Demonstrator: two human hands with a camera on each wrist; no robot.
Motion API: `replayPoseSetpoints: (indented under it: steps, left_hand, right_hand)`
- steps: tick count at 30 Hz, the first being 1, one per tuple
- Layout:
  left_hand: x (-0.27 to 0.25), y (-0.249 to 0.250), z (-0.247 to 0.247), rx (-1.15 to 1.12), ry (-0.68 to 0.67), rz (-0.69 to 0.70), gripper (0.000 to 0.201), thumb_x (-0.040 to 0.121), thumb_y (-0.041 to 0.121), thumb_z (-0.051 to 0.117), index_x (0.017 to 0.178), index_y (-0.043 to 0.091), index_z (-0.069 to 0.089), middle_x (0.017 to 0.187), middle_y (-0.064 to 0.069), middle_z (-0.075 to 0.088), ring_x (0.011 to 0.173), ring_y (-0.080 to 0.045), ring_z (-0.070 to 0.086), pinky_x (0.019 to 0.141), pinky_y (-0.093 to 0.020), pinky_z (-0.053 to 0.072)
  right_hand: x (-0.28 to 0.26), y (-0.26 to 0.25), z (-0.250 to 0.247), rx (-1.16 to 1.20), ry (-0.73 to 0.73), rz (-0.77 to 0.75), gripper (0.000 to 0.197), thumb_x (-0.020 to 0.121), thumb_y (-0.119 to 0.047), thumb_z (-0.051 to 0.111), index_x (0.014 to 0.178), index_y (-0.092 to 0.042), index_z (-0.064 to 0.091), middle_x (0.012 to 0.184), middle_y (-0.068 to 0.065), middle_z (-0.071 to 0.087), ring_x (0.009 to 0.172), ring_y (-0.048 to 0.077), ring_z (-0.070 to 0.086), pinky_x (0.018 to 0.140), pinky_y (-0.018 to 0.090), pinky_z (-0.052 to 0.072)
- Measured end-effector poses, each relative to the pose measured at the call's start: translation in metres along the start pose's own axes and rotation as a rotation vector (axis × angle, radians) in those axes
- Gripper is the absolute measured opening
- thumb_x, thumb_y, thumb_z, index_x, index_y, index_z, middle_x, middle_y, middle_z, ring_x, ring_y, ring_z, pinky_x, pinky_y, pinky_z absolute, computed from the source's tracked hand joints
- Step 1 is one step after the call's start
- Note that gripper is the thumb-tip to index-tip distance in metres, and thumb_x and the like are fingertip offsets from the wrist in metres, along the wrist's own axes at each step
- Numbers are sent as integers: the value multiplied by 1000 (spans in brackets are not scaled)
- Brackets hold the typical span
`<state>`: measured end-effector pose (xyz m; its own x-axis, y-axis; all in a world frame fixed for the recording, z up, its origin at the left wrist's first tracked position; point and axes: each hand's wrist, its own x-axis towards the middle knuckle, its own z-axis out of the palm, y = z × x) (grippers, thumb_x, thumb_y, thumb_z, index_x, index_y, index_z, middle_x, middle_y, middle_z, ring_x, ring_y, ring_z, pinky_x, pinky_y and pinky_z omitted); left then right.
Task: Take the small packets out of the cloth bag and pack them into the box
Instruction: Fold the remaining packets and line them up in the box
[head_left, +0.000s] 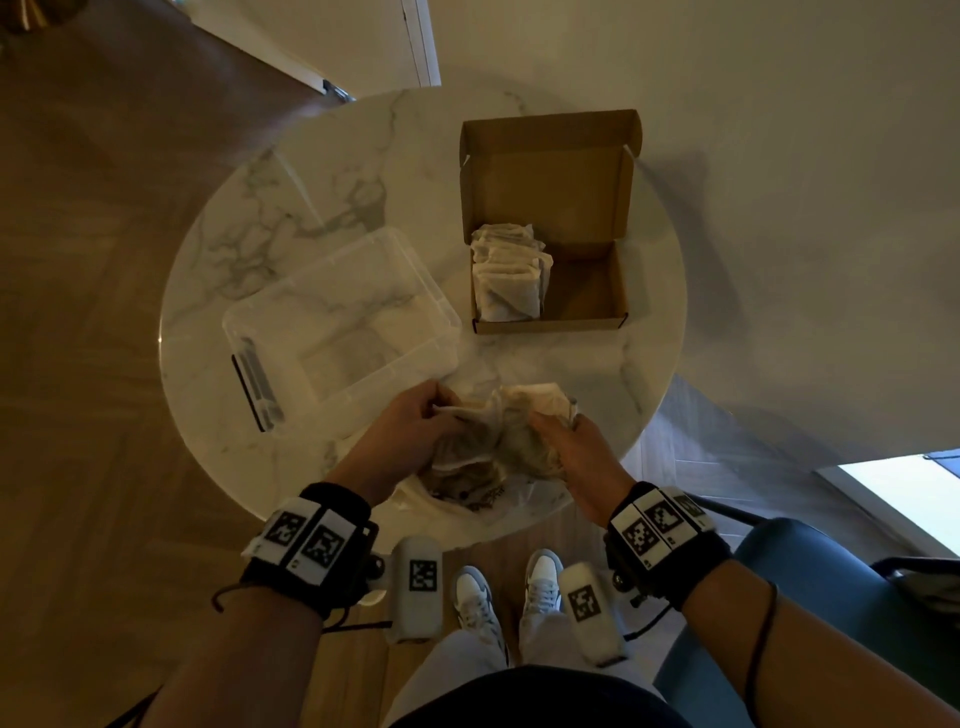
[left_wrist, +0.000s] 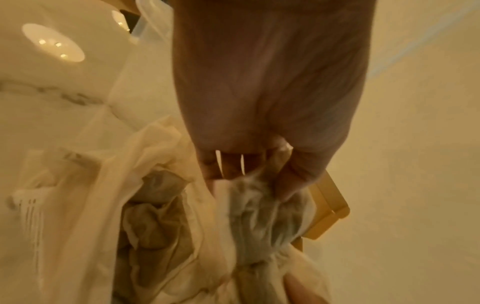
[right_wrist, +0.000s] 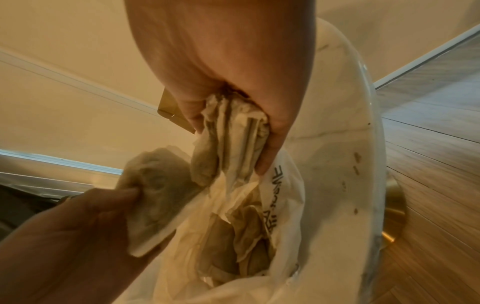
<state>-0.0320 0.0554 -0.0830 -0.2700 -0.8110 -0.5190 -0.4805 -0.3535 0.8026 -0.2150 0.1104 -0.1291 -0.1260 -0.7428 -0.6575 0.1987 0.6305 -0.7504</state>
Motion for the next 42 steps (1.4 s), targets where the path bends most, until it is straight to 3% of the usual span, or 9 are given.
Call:
replayPoseSetpoints:
  steps: [5, 11, 15, 21, 25, 28, 31, 35, 42]
  left_hand:
    - [-5, 11, -2, -359, -100, 43, 21, 91, -7, 50, 80, 10, 55, 78, -7, 57, 74, -16, 55, 67, -27, 46]
    - [7, 26, 15, -22, -44, 37, 8, 91, 8, 60, 91, 14, 65, 90, -8, 68, 86, -21, 62, 81, -37, 51]
    - [8, 25, 11, -136, 46, -89, 10, 90, 23, 66, 96, 15, 65, 90, -5, 67, 82, -18, 61, 70, -30, 47]
    - [-2, 24, 0, -53, -51, -300, 22, 94, 25, 61, 102, 5, 66, 92, -13, 65, 73, -19, 62, 53, -22, 51]
    - [0, 32, -6, 80, 130, -71, 25, 96, 25, 57, 84, 5, 66, 77, -9, 60, 69, -18, 55, 61, -30, 45]
    - [0, 44, -6, 336, 349, 363, 28, 97, 20, 54, 75, 5, 63, 68, -2, 55, 64, -11, 48, 62, -29, 37]
    - [-4, 45, 4, 560, 406, 692, 23, 94, 22, 54, 90, 10, 72, 86, -1, 64, 78, -17, 52, 66, -30, 41]
    - [-7, 14, 29, 887, 274, 765, 20, 89, 26, 55, 91, 19, 74, 93, 1, 63, 83, -22, 50, 70, -39, 44]
    - [-14, 2, 33, 970, 203, 820, 21, 86, 31, 55, 97, 27, 73, 97, 5, 60, 89, -18, 45, 70, -32, 38]
  right_hand:
    - [-2, -5, 3, -9, 7, 14, 32, 93, -26, 58, 116, -4, 59, 120, 19, 64, 108, 34, 63, 94, 46, 51]
    - [-7, -15, 8, 228, -170, 156, 39, 96, -23, 50, 127, 1, 53, 121, 12, 60, 82, 21, 63, 72, 32, 52]
    - [-8, -11, 5, 417, -270, 251, 41, 98, -34, 45, 128, -8, 57, 118, 21, 66, 99, 28, 67, 82, 35, 57]
    - [-7, -8, 6, 473, -249, 257, 38, 97, -25, 45, 129, -7, 55, 113, 18, 67, 94, 27, 67, 77, 34, 57]
    - [-5, -10, 9, 388, -240, 219, 36, 96, -29, 50, 121, -4, 58, 100, 16, 69, 84, 23, 68, 75, 31, 56]
    - [-3, -11, 10, 344, -212, 203, 38, 97, -33, 49, 122, -5, 58, 98, 9, 68, 82, 19, 66, 75, 31, 55]
    - [-2, -13, 11, 403, -235, 217, 44, 99, -37, 43, 126, -6, 59, 114, 18, 68, 94, 25, 68, 83, 36, 56]
    - [-3, -20, 12, 482, -317, 206, 52, 100, -47, 30, 111, -10, 64, 98, 14, 73, 86, 23, 70, 79, 35, 56]
    - [0, -20, 6, 519, -407, 173, 71, 93, -63, 25, 108, -7, 66, 96, 18, 72, 84, 25, 71, 76, 37, 57]
